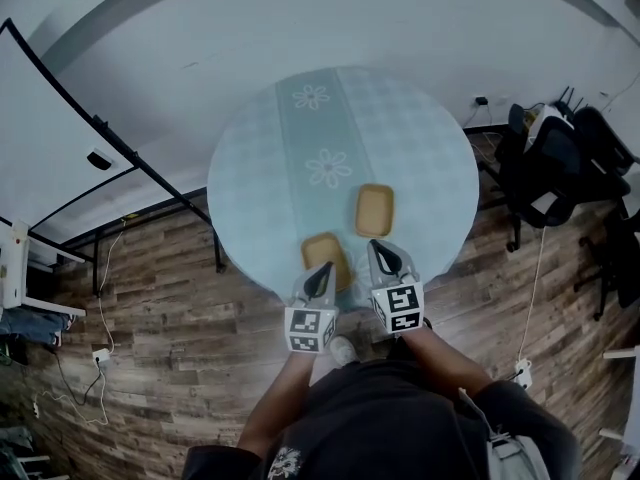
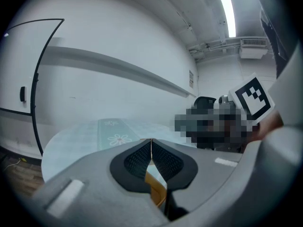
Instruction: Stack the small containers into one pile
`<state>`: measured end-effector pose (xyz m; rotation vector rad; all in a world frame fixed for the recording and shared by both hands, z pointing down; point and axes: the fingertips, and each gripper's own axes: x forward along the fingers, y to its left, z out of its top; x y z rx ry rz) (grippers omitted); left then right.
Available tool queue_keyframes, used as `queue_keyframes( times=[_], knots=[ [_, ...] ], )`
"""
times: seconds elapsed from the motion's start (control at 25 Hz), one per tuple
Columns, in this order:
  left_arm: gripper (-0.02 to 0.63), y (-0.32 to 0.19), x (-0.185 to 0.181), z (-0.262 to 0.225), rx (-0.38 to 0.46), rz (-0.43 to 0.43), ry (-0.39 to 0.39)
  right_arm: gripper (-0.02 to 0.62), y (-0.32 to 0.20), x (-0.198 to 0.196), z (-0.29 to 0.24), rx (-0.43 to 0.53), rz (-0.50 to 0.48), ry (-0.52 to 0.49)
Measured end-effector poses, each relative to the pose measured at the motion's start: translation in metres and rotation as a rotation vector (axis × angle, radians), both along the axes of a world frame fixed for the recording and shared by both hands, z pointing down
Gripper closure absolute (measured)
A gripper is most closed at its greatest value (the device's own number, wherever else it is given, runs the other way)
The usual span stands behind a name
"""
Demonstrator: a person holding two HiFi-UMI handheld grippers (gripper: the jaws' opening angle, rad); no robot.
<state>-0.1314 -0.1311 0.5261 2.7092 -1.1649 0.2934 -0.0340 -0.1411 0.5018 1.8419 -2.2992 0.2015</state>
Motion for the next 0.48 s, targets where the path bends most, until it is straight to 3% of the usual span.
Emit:
queue_keyframes(
  times=[0.48],
  knots=[
    [0.6, -0.006, 0.069, 0.02, -0.054, -0.034, -0.022, 0.594, -0.007, 0.075, 0.022, -0.064, -0.01, -0.011]
  ],
)
